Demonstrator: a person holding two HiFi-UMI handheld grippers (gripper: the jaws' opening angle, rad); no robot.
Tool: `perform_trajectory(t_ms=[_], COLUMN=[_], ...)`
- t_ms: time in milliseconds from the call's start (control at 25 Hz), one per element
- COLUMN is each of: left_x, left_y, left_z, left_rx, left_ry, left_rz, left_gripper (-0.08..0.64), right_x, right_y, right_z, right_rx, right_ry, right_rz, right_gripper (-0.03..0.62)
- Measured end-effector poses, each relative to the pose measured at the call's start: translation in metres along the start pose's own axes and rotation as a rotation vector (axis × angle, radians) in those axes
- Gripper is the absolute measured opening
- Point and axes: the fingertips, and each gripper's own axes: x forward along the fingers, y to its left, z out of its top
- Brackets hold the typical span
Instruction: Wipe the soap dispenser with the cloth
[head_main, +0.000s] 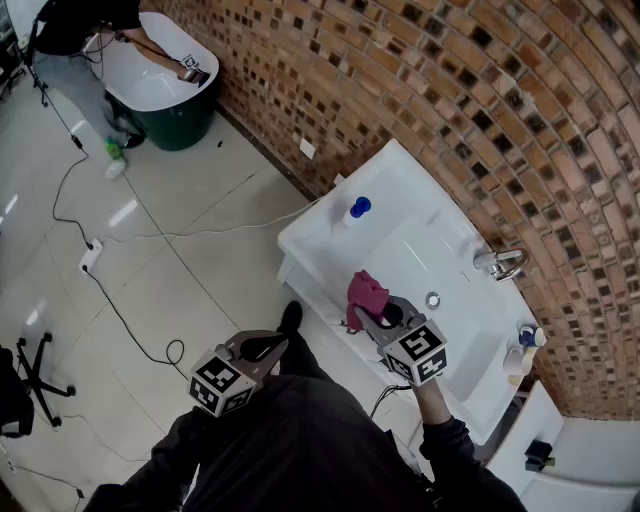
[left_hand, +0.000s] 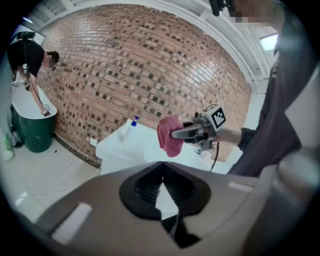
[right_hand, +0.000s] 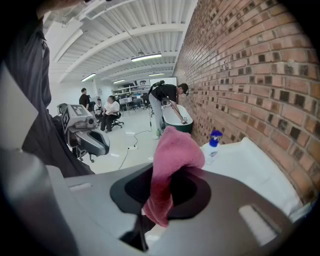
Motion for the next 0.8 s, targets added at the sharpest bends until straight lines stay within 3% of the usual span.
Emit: perform_trajectory(t_ms=[240,440,600,800], left_x=[0.045,0.081,0.099,0.111], left_y=[0.06,0.088,0.088,0.093], left_z=[0.068,0.101,0.105,0.111], left_rx=[-0.004,0.0,-0.017,0.0], left_ry=[-0.027,-0.036,-0.009,0.03], left_rz=[0.042,0.056,0.037,0.008], left_gripper=[0.0,0.0,0.0,0.0], right_x=[0.031,0.065,0.082,0.089], right_y=[-0.113,-0.163,-0.153,-0.116], right_z=[0.066,0.088,0.077,0.056], right_rx=[-0.145,-0.34,-0.425,-0.433], right_ry=[0.02,0.113,0.205,0.235], right_rz=[-0.065,-0.076,0.009,0.129], right_gripper=[0.067,0.067,0.067,0.067])
